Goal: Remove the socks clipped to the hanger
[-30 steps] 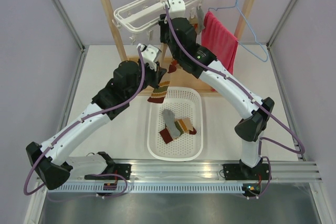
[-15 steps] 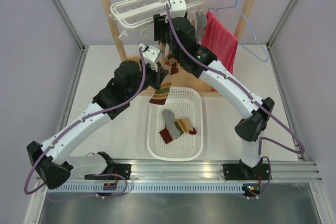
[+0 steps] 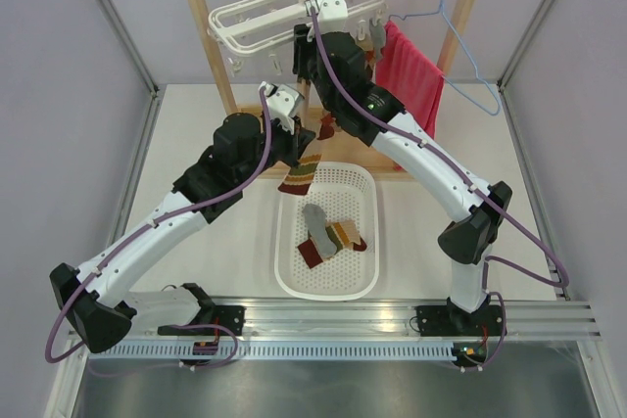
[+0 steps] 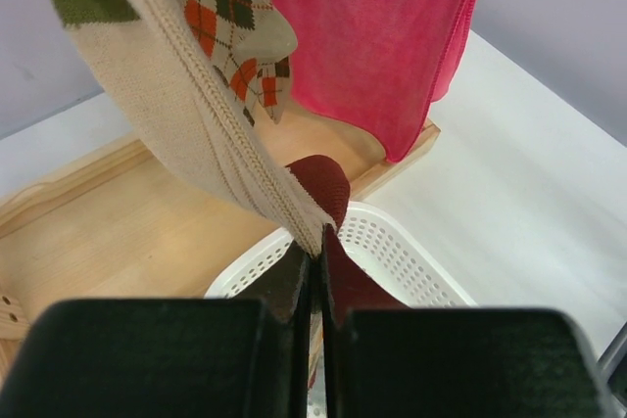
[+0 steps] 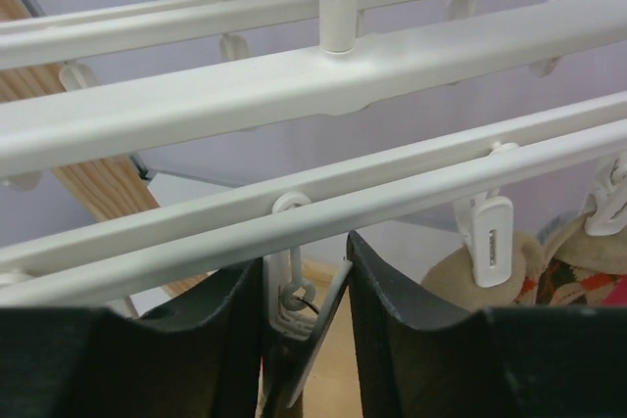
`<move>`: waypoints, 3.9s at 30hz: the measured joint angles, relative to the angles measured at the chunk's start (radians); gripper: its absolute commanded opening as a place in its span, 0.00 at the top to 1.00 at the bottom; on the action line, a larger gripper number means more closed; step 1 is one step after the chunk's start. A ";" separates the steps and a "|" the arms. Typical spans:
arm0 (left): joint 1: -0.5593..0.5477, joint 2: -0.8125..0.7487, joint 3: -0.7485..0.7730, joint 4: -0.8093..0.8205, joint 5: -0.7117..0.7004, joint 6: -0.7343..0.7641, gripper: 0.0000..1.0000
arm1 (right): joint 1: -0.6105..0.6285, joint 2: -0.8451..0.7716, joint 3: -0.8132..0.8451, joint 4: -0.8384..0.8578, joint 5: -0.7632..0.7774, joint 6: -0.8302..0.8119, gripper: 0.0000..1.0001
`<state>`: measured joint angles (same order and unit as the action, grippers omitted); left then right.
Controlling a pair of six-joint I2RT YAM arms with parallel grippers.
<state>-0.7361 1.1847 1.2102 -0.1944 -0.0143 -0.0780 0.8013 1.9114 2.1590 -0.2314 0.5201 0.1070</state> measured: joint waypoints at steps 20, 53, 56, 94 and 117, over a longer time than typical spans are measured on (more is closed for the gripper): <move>0.000 0.000 0.000 -0.014 0.025 -0.010 0.98 | 0.001 0.000 0.008 0.006 0.001 -0.007 0.85; -0.156 -0.056 -0.008 -0.113 0.040 0.021 0.98 | -0.093 -0.722 -1.123 0.125 0.076 0.138 0.21; -0.253 -0.056 -0.038 -0.114 -0.005 0.011 0.98 | -0.154 -0.761 -1.188 0.103 0.056 0.162 0.21; -0.314 -0.222 -0.401 -0.012 -0.442 -0.248 0.00 | -0.275 -0.919 -1.374 0.062 -0.052 0.220 0.19; 0.156 -0.098 -0.490 0.392 0.074 -0.354 0.00 | -0.362 -1.006 -1.471 0.084 -0.224 0.246 0.19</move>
<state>-0.5804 1.0863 0.7200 0.1978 0.0601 -0.4320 0.4393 0.9058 0.6884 -0.1478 0.2962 0.3527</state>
